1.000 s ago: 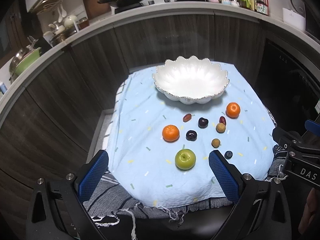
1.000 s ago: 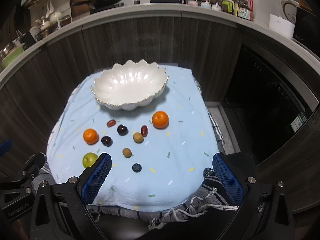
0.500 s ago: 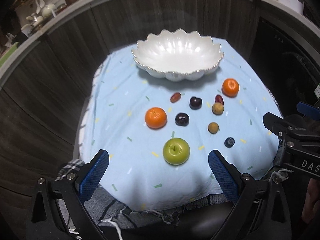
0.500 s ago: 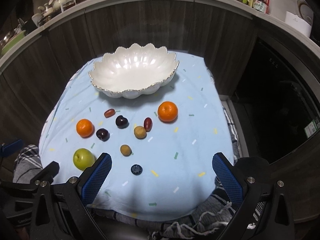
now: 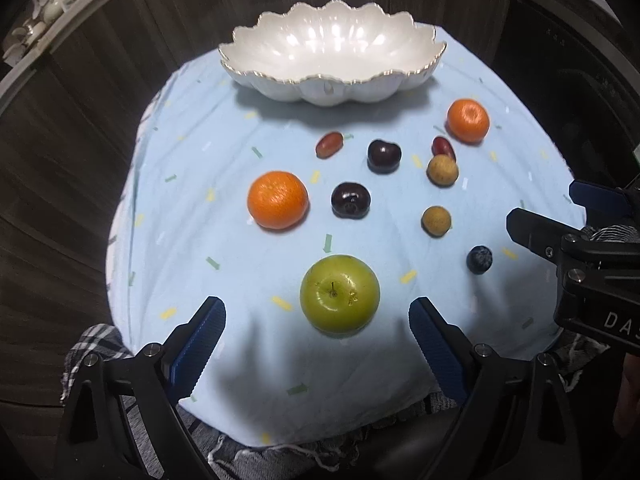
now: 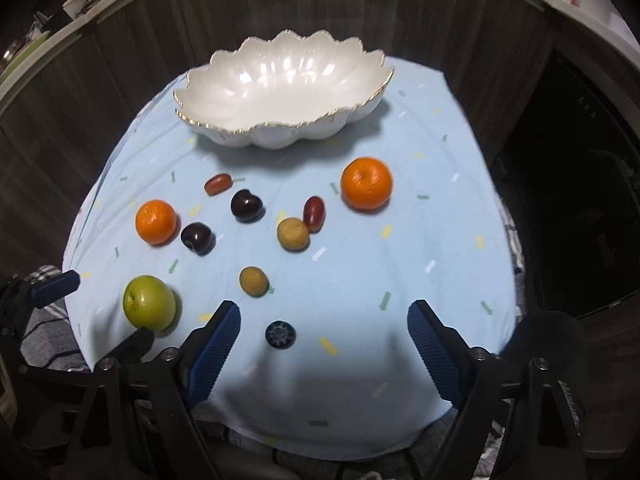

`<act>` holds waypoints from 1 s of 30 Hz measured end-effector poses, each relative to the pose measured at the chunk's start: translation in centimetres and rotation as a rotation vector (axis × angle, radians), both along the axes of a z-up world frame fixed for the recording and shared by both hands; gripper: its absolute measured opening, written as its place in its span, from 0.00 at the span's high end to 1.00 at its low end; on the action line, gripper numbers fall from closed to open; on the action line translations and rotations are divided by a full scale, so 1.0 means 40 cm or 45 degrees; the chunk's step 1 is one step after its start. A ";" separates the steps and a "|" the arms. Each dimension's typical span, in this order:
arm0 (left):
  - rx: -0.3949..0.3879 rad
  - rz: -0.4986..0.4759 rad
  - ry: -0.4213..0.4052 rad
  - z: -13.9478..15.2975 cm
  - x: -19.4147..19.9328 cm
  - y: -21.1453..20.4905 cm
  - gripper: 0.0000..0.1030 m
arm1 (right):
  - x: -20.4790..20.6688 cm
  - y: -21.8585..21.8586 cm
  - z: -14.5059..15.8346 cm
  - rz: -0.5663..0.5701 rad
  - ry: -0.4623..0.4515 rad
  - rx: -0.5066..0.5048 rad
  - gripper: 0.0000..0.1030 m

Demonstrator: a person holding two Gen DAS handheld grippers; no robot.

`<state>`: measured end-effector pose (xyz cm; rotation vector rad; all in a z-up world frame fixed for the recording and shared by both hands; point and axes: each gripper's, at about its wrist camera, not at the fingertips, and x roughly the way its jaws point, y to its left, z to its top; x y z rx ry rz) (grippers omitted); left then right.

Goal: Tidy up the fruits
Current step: 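Reach the left tool to the green apple while the right tool reaches the blueberry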

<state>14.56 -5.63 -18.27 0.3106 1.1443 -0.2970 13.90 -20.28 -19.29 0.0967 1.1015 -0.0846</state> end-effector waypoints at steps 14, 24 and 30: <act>0.001 0.017 0.071 -0.073 0.045 -0.001 0.17 | 0.035 0.019 -0.083 0.024 0.131 0.043 0.26; -0.035 0.022 0.099 -0.093 0.060 0.011 0.24 | 0.047 0.030 -0.113 0.031 0.185 0.050 0.34; -0.061 0.035 0.114 -0.102 0.066 0.020 0.26 | 0.052 0.034 -0.134 0.032 0.223 0.065 0.44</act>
